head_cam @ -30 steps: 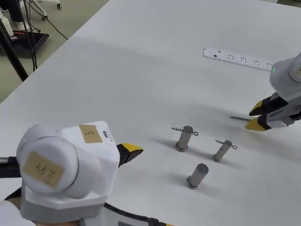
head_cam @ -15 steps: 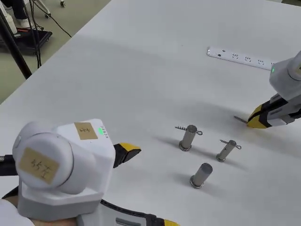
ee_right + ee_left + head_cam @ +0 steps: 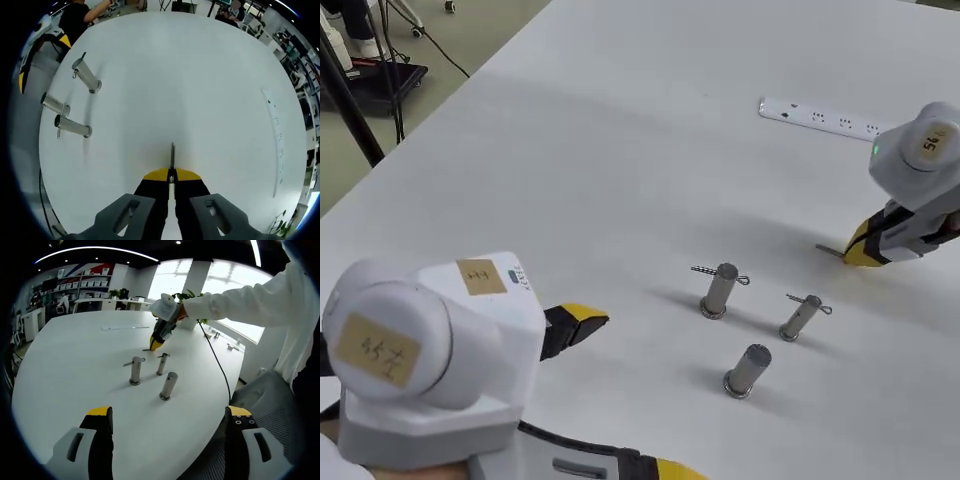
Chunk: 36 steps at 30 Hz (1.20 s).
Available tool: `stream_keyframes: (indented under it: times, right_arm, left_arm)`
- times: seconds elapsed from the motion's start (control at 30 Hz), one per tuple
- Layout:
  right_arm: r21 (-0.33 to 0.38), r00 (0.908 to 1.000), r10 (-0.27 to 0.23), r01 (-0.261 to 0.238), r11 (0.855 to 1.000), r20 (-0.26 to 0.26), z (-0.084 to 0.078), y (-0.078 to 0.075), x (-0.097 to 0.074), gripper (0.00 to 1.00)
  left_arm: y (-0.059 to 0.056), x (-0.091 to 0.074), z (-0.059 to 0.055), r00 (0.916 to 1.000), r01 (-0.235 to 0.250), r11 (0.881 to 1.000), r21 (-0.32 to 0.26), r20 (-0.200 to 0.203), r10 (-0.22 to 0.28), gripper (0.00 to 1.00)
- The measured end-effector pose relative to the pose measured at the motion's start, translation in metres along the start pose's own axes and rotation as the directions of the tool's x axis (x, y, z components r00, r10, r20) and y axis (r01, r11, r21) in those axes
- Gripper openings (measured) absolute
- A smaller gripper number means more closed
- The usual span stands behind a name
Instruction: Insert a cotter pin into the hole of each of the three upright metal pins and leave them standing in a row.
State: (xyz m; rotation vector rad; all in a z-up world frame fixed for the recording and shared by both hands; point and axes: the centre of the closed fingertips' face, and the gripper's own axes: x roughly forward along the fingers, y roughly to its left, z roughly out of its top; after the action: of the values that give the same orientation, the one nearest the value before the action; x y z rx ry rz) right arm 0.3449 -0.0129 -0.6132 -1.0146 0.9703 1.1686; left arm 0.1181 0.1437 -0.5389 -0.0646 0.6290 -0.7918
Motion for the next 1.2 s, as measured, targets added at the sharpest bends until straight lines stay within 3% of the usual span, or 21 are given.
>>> stream_keyframes:
  times: [0.13, 0.27, 0.47, 0.6, 0.7, 0.87, 0.9, 1.03, 1.1, 1.2]
  right_arm:
    - [0.053, 1.0, 0.0, -0.001, 0.999, 0.006, 0.0, 0.0, 0.0, 0.0]
    - [0.019, 1.0, -0.004, 0.004, 1.0, -0.007, -0.001, 0.004, -0.001, 0.0]
    - [0.007, 0.9978, -0.066, 0.066, 0.998, 0.006, -0.002, 0.0, -0.013, 0.0]
    - [0.003, 0.9903, -0.122, 0.122, 0.993, 0.067, 0.003, -0.002, -0.031, 0.0]
    - [-0.001, 0.9803, -0.159, 0.16, 0.987, 0.118, 0.008, -0.007, -0.04, 0.0]
    - [-0.032, 0.9529, -0.224, 0.235, 0.971, 0.204, 0.016, -0.002, -0.066, 0.0]
    - [-0.038, 0.9449, -0.239, 0.254, 0.967, 0.224, 0.018, 0.001, -0.073, 0.0]
    - [-0.064, 0.9288, -0.254, 0.28, 0.958, 0.27, 0.027, 0.02, -0.091, 0.0]
    - [-0.076, 0.9228, -0.26, 0.292, 0.953, 0.284, 0.029, 0.02, -0.094, 0.0]
    - [-0.095, 0.9015, -0.279, 0.326, 0.941, 0.331, 0.041, 0.028, -0.109, 0.0]
  left_arm:
    - [0.003, 0.0, 0.004, 0.9998, -0.014, 1.0, 0.015, 0.016, 0.014, 0.92]
    - [0.005, -0.001, 0.006, 0.9995, -0.024, 0.999, 0.031, 0.022, 0.023, 0.92]
    - [0.005, -0.002, 0.007, 0.9993, -0.02, 1.0, -0.015, 0.032, 0.021, 0.88]
    - [0.004, -0.001, 0.007, 0.9988, -0.022, 0.999, -0.042, 0.043, 0.023, 0.86]
    - [0.005, 0.001, 0.004, 0.9992, -0.032, 0.997, -0.073, 0.021, 0.034, 0.83]
    - [0.006, 0.002, 0.012, 0.9987, -0.03, 0.996, -0.085, 0.038, 0.033, 0.81]
    - [0.006, 0.002, 0.016, 0.9987, -0.025, 0.996, -0.085, 0.043, 0.029, 0.8]
    - [0.008, 0.004, 0.031, 0.9967, -0.019, 0.996, -0.09, 0.076, 0.026, 0.77]
    - [0.009, 0.005, 0.043, 0.9942, -0.011, 0.995, -0.096, 0.106, 0.021, 0.75]
    - [0.01, 0.007, 0.056, 0.9924, -0.005, 0.996, -0.091, 0.122, 0.016, 0.72]
